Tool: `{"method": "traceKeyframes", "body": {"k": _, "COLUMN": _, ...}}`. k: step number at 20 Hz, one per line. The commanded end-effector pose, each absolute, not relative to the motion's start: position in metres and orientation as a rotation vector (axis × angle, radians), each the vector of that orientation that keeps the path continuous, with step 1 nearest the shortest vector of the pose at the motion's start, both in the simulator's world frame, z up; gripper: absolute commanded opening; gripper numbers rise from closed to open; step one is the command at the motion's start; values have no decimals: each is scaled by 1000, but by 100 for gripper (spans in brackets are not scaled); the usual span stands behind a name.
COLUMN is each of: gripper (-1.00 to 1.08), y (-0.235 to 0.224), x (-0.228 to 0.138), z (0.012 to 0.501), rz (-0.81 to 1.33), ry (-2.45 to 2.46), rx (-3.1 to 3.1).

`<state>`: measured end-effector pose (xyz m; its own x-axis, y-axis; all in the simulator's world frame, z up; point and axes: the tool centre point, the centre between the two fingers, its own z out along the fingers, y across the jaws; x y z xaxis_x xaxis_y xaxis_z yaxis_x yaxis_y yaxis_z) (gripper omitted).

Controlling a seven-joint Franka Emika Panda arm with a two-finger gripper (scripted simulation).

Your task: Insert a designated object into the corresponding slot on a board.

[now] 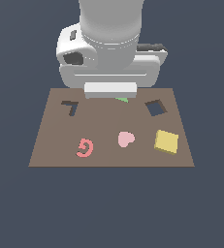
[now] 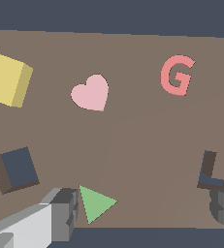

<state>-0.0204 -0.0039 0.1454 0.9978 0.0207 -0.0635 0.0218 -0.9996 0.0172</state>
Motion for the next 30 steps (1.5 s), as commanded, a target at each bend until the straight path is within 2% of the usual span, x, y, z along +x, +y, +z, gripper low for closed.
{"method": "traceKeyframes", "body": {"k": 1, "gripper": 100, "y": -4, "x": -20, "z": 145, "rz": -99, "ry": 33, "rx": 3122}}
{"method": "traceKeyframes", "body": {"k": 13, "gripper": 100, "y": 25, "x": -11, "z": 130, "rz": -84, "ry": -48, "rx": 3126}}
{"method": "traceKeyframes", "body": {"k": 30, "gripper": 100, "y": 133, "x": 45, "z": 71, "rz": -24, "ry": -368, "rx": 3116}}
